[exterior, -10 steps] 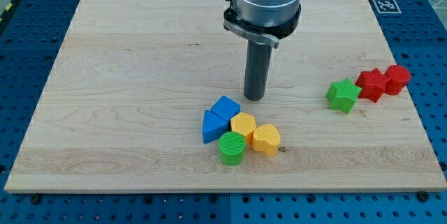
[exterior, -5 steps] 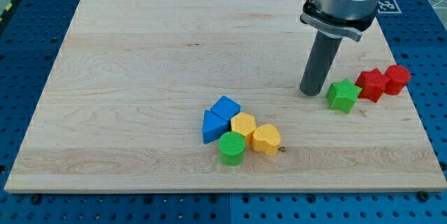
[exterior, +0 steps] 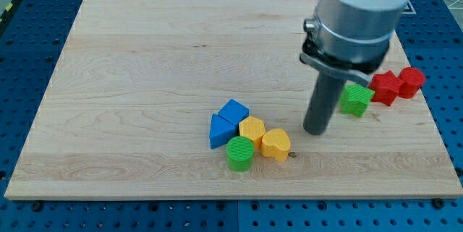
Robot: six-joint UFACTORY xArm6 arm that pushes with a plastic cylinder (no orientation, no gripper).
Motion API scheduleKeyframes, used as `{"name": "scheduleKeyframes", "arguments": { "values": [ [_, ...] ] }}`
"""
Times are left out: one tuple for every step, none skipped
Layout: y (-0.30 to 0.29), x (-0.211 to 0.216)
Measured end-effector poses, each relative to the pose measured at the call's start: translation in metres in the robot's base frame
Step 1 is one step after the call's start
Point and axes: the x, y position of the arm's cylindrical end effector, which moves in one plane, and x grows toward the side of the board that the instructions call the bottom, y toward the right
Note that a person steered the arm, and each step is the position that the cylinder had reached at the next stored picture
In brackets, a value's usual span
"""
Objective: Move your arm towards the group of blocks
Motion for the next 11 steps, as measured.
{"name": "scheduleKeyframes", "arguments": {
  "values": [
    [0.023, 0.026],
    [0.037, 0.03],
    [0.054, 0.03],
    [0.075, 0.03],
    [0.09, 0.023],
    [0.107, 0.009],
    [0.124, -0.005],
    [0.135, -0.012],
    [0.127, -0.017],
    [0.116, -0.051],
    [0.089, -0.061]
  ]
}}
